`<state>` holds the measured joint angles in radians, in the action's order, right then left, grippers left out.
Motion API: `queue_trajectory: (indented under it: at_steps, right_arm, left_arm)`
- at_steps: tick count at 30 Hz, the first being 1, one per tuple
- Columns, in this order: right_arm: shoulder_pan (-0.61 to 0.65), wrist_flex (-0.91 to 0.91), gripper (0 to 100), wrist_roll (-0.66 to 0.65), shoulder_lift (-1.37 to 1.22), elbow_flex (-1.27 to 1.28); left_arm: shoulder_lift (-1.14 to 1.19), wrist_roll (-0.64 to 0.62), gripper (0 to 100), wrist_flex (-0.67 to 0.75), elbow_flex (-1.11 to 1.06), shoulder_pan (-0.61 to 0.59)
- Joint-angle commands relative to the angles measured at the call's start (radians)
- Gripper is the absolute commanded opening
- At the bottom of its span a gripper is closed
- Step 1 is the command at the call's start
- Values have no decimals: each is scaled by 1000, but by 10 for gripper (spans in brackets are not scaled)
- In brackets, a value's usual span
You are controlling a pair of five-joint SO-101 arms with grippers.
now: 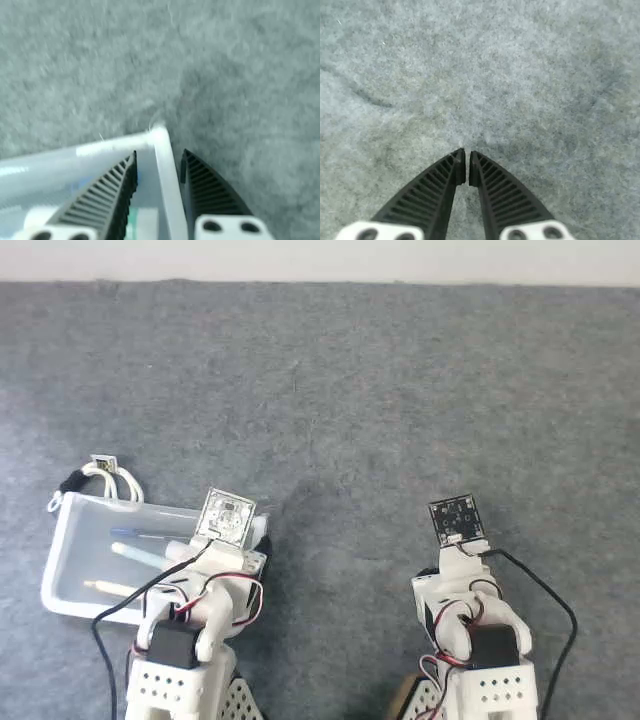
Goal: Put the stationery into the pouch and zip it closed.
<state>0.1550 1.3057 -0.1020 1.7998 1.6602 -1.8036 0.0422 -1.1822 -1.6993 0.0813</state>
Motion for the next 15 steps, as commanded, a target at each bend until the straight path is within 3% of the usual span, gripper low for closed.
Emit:
queue_trajectory:
  at_steps: [1, 15]
  right_arm:
    - [-13, 5, 8, 3, 15, 23]
    - [-12, 5, 8, 3, 15, 23]
  left_arm:
    - [-15, 3, 134, -81, 15, -6]
    - [-14, 3, 133, -77, 15, -5]
